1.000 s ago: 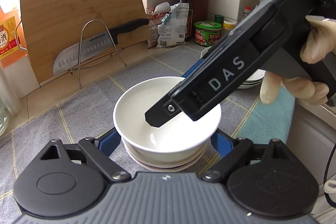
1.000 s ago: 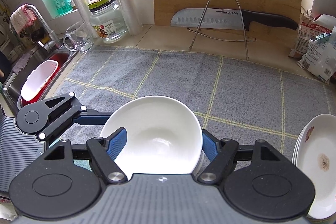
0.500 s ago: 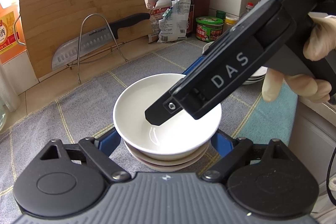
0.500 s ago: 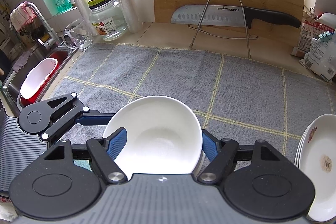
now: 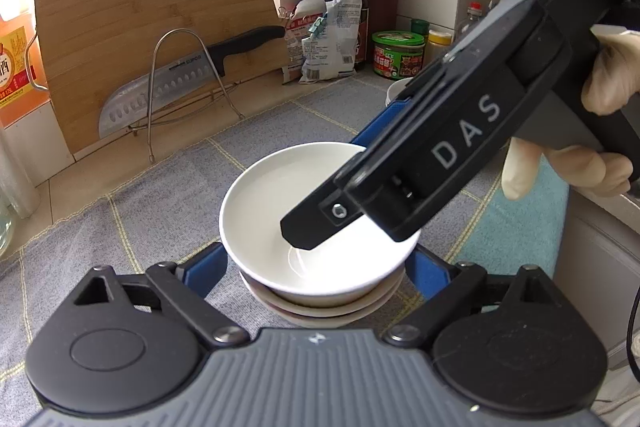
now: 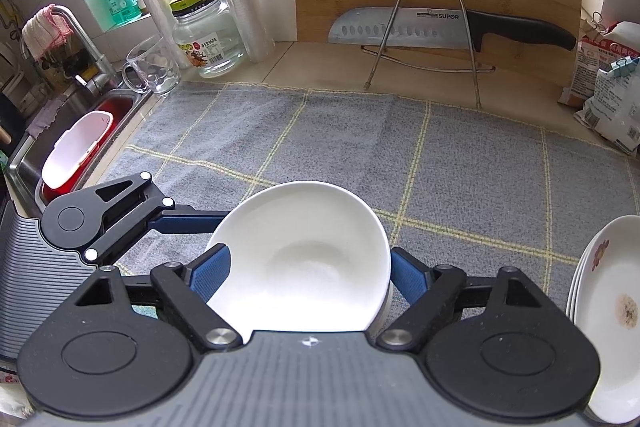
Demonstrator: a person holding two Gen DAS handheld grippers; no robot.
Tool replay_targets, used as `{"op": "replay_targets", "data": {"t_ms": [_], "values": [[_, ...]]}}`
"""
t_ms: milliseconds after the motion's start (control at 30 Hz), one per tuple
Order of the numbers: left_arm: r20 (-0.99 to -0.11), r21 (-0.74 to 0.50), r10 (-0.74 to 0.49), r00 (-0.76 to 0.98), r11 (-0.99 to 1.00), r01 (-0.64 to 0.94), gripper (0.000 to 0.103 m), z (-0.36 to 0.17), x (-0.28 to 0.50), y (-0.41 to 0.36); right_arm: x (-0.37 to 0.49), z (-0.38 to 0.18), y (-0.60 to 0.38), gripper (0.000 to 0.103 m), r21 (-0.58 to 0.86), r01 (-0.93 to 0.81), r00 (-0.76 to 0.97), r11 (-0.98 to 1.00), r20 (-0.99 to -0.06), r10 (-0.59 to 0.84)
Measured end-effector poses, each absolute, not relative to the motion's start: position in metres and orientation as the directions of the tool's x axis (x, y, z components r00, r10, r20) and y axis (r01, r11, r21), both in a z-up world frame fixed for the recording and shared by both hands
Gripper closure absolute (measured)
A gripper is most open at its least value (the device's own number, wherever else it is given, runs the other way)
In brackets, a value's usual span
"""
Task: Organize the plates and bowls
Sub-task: 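Lower the white bowl into the nested pink-flower bowl with the right gripper, then open the right gripper and withdraw it from the three-bowl stack, then clamp the three-bowl stack between the left and right grippers from opposite sides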
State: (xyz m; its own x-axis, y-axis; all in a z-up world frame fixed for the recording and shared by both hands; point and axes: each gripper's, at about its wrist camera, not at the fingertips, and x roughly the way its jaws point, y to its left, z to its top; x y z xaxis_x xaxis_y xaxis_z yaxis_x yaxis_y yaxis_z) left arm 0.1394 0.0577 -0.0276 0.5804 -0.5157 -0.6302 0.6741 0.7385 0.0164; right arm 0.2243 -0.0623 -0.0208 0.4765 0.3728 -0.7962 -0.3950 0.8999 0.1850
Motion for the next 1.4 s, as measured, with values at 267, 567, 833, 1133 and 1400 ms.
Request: {"op": "replay_targets", "data": {"t_ms": [267,567,833,1133,1400], "values": [[-0.654,-0.009,-0.520,0.549,0.732,0.681,0.006,-0.029,0.137,0.076,0.213,-0.018,-0.069,0.000,0.158,-0.393,0.511,0.906,-0.781,0.358],[-0.703,0.004,-0.501,0.505,0.707,0.708,0.006,-0.047,0.142,0.094,0.176,-0.025,-0.071,0.000,0.121,-0.401,0.517,0.908,-0.788,0.334],[-0.745,0.029,-0.461,0.483,0.700,0.713,0.006,-0.060,0.150,0.082,0.163,-0.053,-0.074,0.000,0.051,-0.412,0.494,0.910,-0.827,0.270],[-0.782,-0.002,-0.404,0.475,0.763,0.647,0.006,-0.070,0.152,0.063,0.184,-0.092,-0.084,0.000,0.009,-0.512,0.441,0.859,-0.855,0.272],[-0.789,-0.001,-0.346,0.508,0.827,0.563,0.006,-0.081,0.154,0.051,0.205,-0.108,-0.089,0.000,-0.011,-0.677,0.386,0.736,-0.857,0.342]]}}
